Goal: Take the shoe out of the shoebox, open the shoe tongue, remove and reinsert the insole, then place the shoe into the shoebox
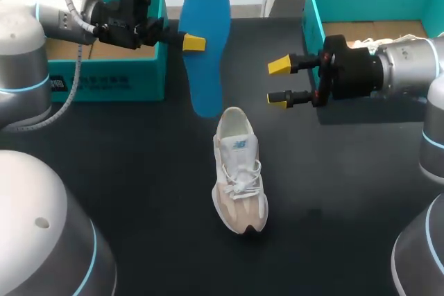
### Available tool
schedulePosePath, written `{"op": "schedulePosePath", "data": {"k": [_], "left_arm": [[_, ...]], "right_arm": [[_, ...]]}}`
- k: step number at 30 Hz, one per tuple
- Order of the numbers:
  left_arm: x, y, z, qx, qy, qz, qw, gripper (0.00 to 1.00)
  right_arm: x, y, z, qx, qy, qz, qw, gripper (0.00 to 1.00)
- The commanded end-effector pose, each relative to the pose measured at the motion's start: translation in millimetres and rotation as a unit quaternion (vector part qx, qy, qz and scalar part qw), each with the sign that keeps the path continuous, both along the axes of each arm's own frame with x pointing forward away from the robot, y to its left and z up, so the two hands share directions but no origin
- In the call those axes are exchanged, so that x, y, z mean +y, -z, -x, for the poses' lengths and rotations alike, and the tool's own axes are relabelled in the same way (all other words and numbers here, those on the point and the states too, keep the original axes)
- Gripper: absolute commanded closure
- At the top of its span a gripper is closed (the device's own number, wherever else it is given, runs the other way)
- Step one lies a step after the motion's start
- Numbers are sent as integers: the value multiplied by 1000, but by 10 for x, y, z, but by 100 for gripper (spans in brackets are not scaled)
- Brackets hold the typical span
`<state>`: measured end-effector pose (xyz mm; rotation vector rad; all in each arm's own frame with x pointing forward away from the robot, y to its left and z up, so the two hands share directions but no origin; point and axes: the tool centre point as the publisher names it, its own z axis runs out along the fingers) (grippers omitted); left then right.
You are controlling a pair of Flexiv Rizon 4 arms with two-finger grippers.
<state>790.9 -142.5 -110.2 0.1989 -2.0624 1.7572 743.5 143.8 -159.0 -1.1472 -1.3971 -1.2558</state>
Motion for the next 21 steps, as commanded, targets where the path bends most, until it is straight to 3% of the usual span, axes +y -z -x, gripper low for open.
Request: {"op": "schedulePosePath", "data": {"k": [1, 4, 9, 21], "left_arm": [[10, -1, 22, -22, 13, 19, 999, 100], [31, -5, 70, -159, 43, 73, 984, 100], [15, -112, 44, -302, 2, 94, 949, 100], [19, -164, 71, -318, 7, 86, 944, 100]], "right_arm": [[20, 8, -2, 0, 1, 0, 1000, 0], [20, 8, -2, 0, 1, 0, 1000, 0], [20, 8, -2, 0, 1, 0, 1000, 0], [20, 8, -2, 0, 1, 0, 1000, 0]]}}
